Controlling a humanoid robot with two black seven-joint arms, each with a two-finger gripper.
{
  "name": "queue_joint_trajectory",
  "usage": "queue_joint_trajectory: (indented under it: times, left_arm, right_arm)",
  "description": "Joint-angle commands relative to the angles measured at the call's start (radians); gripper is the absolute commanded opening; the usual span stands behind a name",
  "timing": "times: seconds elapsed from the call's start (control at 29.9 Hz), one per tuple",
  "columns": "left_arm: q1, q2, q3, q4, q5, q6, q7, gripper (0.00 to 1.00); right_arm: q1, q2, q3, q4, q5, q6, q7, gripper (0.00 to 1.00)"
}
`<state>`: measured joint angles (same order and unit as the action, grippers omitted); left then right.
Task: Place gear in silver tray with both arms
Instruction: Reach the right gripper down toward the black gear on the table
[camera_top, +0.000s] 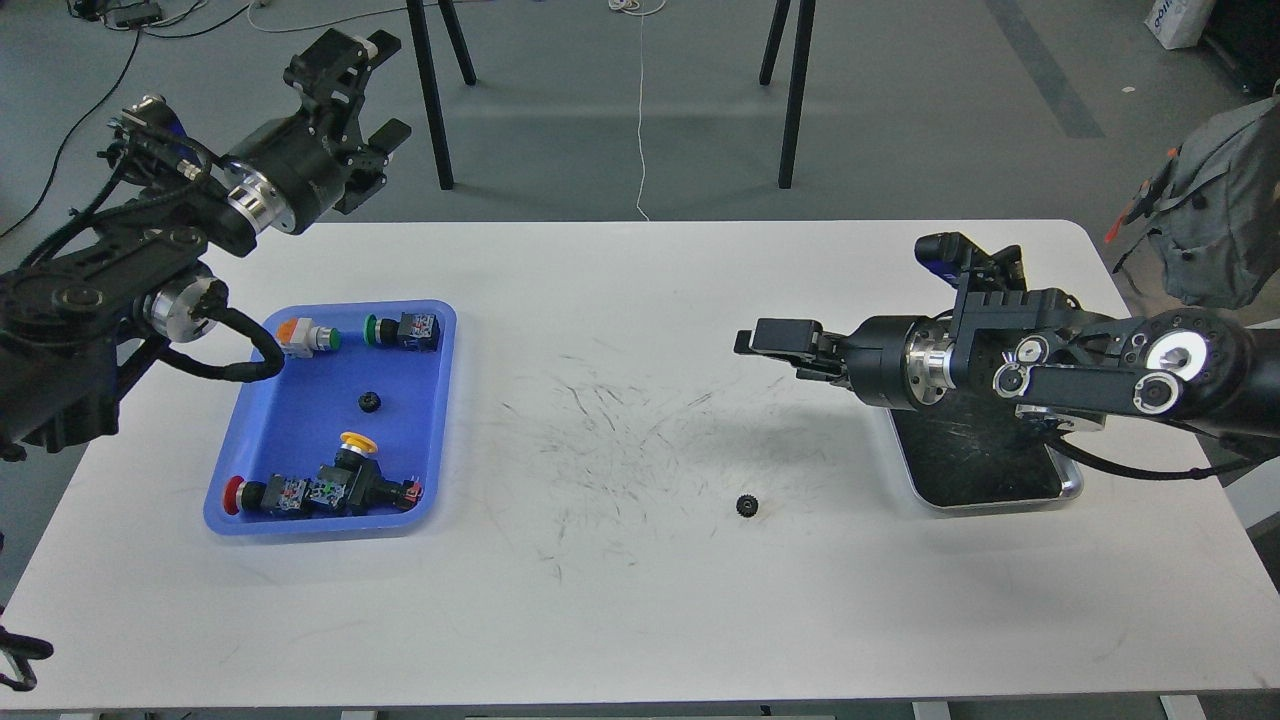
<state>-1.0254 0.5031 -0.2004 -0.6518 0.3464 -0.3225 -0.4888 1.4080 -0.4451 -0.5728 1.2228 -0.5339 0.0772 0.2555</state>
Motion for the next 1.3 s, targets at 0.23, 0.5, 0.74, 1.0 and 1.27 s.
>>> queue_joint_trajectory:
  times: [0.23,0.5,0.74,1.0,1.27]
  left_arm:
    - [0.044,-0.001,-0.004,0.027,-0.038,-0.073,0.000,1.00]
    - [0.073,-0.008,-0.005,0.037,-0.122,-0.115,0.000,1.00]
    - [0.085,-0.034,-0.007,0.067,-0.179,-0.112,0.000,1.00]
    - [0.088,-0.092,-0.011,0.152,-0.204,-0.109,0.000,1.00]
    - [0.108,-0.092,-0.077,0.152,-0.210,-0.124,0.000,1.00]
  right_arm:
    - [0.126,0.150,-0.174,0.017,-0.182,0.004,0.028,0.96]
    - [0.181,0.216,-0.283,0.024,-0.359,0.018,0.131,0.96]
    - [0.203,0.240,-0.340,0.015,-0.494,0.018,0.186,0.96]
    - [0.203,0.310,-0.392,-0.034,-0.584,0.013,0.211,0.96]
    - [0.177,0.367,-0.404,-0.083,-0.597,0.009,0.214,0.90]
